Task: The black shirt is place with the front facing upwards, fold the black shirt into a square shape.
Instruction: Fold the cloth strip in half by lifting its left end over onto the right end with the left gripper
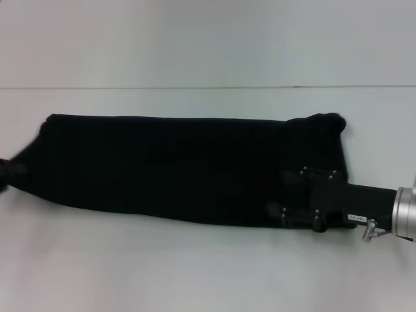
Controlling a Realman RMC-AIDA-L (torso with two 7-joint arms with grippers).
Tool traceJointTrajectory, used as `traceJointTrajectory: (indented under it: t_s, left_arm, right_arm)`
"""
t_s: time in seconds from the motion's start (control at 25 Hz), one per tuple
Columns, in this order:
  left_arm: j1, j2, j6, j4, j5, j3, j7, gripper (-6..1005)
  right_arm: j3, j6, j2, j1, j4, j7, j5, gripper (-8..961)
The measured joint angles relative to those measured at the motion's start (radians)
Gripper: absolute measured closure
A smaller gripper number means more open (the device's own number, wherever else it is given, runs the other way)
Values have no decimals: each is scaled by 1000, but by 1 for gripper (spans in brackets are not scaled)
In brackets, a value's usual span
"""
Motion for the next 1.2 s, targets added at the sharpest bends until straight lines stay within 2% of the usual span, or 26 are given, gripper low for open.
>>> traceJointTrajectory:
  t_s: [0.24,0.32,0.52,0.68,0.8,0.96,1.04,1.08,1.2]
  left_arm:
    - [6,59,-51,14,0,-68,0,963]
    - [5,68,-54,21,0,-88,0,963]
    - [-20,72,-30,24,-13,-103,-1,964]
    - [-70,62,26,22,-62,-98,1,964]
    - [-136,44,61,23,-83,-87,3,964]
    - [-261,0,72,22,-87,-31,18,964]
    - [-343,-44,63,22,-87,30,29,965]
    - [-367,-60,61,21,-87,49,33,965]
    - [-442,-132,50,22,-87,121,51,965]
  right_arm:
    - [31,-7,-1,-20,-10,14,0,176]
    - [32,-8,-2,-24,-12,22,0,176]
    - [32,-9,-2,-33,-12,25,1,177]
    - [32,-10,-2,-42,-7,25,1,177]
    - [34,-11,-3,-53,-4,25,0,177]
    - [39,-14,-3,-72,-6,43,0,177]
    - [42,-17,-3,-81,-8,58,0,177]
    - [45,-19,-3,-85,-9,61,0,177]
    - [56,-34,-4,-95,-10,63,0,177]
